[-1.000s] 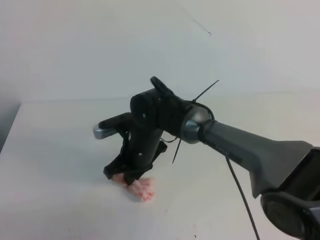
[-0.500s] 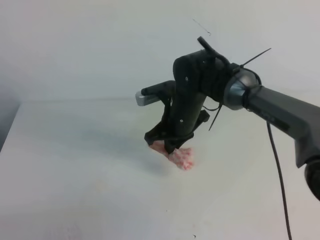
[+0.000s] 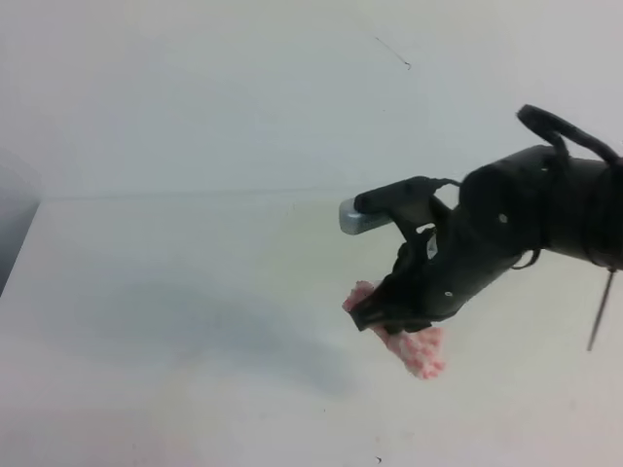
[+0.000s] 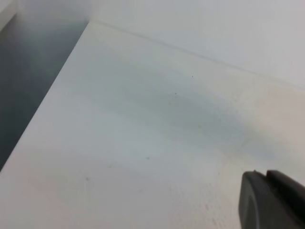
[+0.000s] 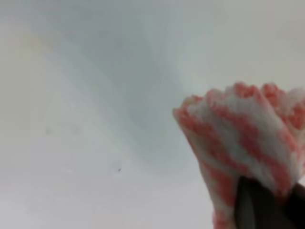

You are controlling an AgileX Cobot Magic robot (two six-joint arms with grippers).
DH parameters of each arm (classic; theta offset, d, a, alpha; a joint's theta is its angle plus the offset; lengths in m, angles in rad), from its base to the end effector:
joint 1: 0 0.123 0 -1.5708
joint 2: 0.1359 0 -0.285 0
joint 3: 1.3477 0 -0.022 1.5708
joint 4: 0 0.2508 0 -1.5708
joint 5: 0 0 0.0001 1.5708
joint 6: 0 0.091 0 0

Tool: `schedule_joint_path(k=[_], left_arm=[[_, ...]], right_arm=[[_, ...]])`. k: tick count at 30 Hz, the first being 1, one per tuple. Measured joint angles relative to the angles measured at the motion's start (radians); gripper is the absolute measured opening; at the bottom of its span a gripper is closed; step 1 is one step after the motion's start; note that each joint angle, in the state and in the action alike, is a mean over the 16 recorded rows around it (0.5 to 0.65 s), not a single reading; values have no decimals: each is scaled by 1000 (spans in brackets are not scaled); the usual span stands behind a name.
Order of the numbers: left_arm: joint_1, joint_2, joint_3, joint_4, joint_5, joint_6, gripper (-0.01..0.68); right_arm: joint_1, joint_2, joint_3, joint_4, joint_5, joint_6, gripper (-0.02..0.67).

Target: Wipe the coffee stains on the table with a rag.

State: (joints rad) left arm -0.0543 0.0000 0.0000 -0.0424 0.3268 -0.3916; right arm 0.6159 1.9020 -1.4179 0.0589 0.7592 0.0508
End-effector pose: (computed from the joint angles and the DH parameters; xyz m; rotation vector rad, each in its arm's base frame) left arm 0.0538 -0.0042 0.1837 -0.3327 1.7940 -0.3569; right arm 0.3283 0.2368 0.2176 -0.7227 2.6582 0.2541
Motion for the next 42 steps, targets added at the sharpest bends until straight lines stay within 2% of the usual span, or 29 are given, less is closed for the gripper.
schedule_joint_path(k=[3,7,14,18,22,30,33,42], left_arm=[[0,0,0,0,0,0,-1],[0,0,0,0,0,0,-1],[0,0,0,0,0,0,-1],[0,0,0,0,0,0,-1],[0,0,0,0,0,0,-1],[0,0,0,0,0,0,-1],[0,0,0,0,0,0,-1],[0,0,0,0,0,0,-1]], right_arm=[[0,-88,103,-28,-66,38,63],[0,-170,182,-81,-108,92,124],[0,-229,213,-173,-72,144,267],[0,-257,214,-186,-46,123,303],[0,-301,217,-181,-24,80,257],[0,-491,270,-180,5,1,76],[0,-588,300,-186,54,-7,27],[0,-848,370,-203,298,5,-2]])
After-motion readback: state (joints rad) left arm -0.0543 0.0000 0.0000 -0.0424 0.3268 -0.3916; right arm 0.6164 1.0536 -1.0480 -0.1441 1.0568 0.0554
